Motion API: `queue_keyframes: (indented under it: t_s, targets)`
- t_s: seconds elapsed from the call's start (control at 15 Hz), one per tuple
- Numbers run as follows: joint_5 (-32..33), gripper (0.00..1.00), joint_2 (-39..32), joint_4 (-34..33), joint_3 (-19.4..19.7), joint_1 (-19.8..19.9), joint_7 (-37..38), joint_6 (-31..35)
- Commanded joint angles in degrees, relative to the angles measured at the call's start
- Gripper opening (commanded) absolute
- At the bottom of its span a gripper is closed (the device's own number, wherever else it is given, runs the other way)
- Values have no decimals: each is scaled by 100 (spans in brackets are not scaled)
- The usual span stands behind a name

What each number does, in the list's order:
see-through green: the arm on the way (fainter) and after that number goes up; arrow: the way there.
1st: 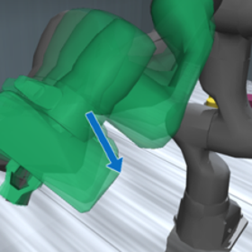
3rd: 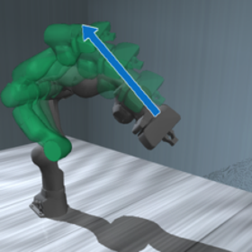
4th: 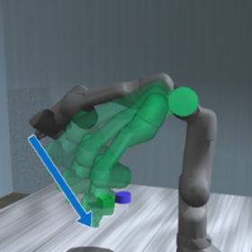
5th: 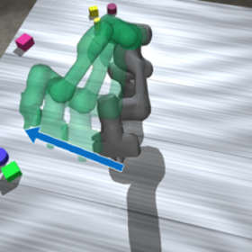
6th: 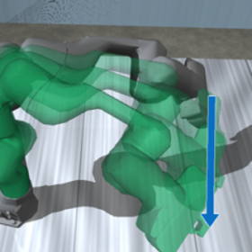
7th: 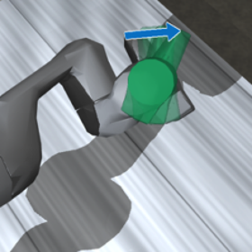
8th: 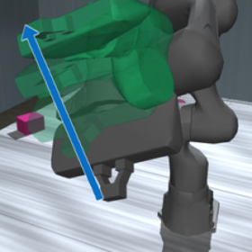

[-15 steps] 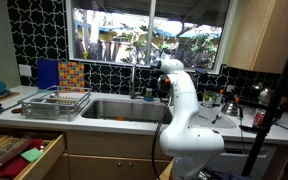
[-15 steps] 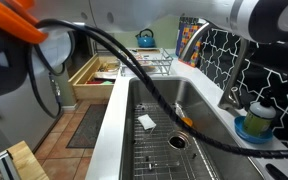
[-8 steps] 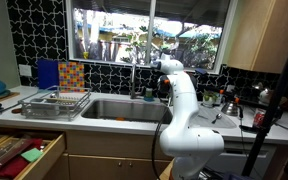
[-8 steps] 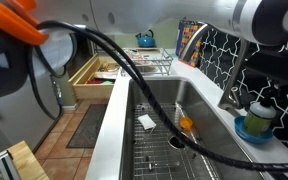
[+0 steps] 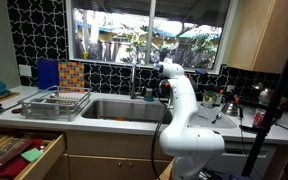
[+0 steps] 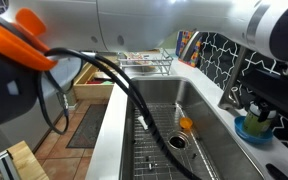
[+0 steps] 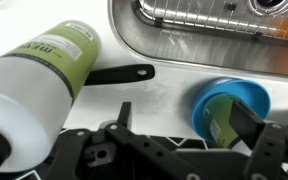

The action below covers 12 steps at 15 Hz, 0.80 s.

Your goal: Exchange the two hand wash soap bottled on the sink, then put the hand wash soap on the blue plate next to the edge

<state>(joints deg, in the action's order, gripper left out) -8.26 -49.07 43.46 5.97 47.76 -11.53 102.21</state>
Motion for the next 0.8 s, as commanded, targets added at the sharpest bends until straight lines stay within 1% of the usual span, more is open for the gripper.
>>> queue_keyframes:
  t_s: [0.0, 0.2, 0.33, 0.4, 0.73]
  targets:
    - [-361, 100, -434, -412, -168, 173, 208, -6]
    - [-564, 100, -571, -506, -232, 177, 426, -69]
    - [-676, 100, -694, -564, -290, 171, 458, 208]
    - [-679, 100, -758, -594, -277, 136, 578, 341]
    - [-726, 100, -913, -629, -298, 94, 1301, 374]
